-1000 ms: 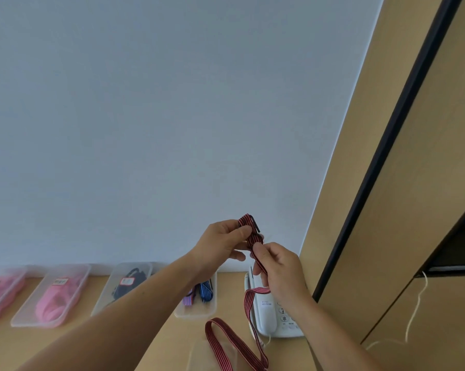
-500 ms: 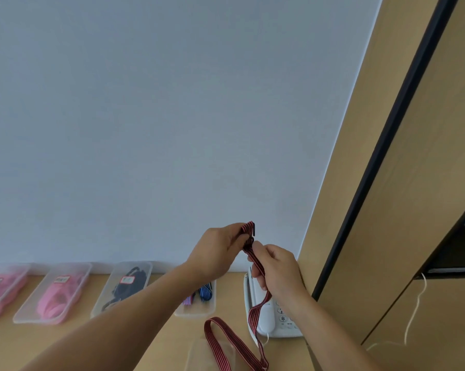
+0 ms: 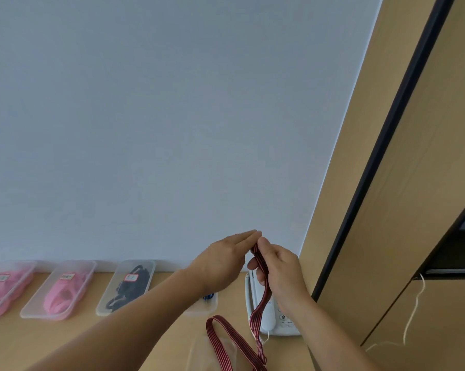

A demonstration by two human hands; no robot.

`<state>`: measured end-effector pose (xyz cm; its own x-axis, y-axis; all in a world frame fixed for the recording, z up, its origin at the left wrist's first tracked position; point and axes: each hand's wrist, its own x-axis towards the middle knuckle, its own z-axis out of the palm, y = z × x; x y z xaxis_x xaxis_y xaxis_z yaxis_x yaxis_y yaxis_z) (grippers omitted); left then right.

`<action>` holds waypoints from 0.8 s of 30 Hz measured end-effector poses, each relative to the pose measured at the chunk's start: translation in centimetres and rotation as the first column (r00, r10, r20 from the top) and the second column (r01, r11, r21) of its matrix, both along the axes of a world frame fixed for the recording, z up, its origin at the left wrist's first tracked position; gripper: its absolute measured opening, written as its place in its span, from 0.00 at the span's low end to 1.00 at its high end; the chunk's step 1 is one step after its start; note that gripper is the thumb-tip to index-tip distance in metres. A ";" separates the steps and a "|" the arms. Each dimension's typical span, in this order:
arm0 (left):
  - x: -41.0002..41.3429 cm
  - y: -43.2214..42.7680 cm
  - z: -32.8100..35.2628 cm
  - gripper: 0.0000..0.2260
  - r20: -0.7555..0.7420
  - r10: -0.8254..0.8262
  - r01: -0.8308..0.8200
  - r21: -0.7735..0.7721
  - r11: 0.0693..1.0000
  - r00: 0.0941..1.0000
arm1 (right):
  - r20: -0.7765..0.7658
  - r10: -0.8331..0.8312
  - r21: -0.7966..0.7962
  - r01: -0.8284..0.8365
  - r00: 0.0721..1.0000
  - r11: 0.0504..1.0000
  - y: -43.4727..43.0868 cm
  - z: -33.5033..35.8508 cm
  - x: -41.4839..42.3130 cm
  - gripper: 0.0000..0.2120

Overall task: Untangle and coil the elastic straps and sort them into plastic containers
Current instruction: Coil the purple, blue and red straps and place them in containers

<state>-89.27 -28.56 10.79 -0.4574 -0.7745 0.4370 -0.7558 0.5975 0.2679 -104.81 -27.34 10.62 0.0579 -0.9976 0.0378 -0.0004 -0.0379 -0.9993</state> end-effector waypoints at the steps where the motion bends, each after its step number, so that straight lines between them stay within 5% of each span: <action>1: -0.2 0.3 0.3 0.27 -0.131 0.029 -0.004 0.189 0.982 0.991 | -0.002 -0.025 -0.014 0.025 1.000 1.000 0.0 0.0 0.0 0.20; 3: -0.6 0.6 0.8 0.26 -0.462 0.156 0.093 0.471 0.877 0.873 | -0.006 -0.050 -0.048 0.050 0.999 0.998 0.2 0.0 0.0 0.17; 5: -0.7 0.7 1.8 0.17 -0.686 0.279 0.272 0.579 0.769 0.672 | -0.013 -0.053 -0.081 0.052 0.999 0.995 0.5 -0.1 0.1 0.14; 10: -1.2 1.5 3.4 0.13 -0.800 0.366 0.461 0.580 0.671 0.474 | -0.057 -0.041 -0.156 0.031 0.998 0.987 1.4 -0.3 0.5 0.15; 21: -1.1 1.5 2.9 0.12 -0.803 0.348 0.405 0.558 0.724 0.484 | -0.200 -0.141 -0.161 0.109 0.970 0.981 1.3 -0.8 0.4 0.27; 24: -1.0 1.3 2.6 0.10 -0.760 0.289 0.287 0.524 0.802 0.582 | -0.196 -0.140 -0.113 0.119 0.971 0.986 1.2 -1.0 0.5 0.30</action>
<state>-90.29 -27.26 13.38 -0.1556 -0.9817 0.1099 -0.0646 0.1212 0.9905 -104.31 -26.18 9.63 -0.0548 -0.9889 0.1381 -0.2140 -0.1235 -0.9690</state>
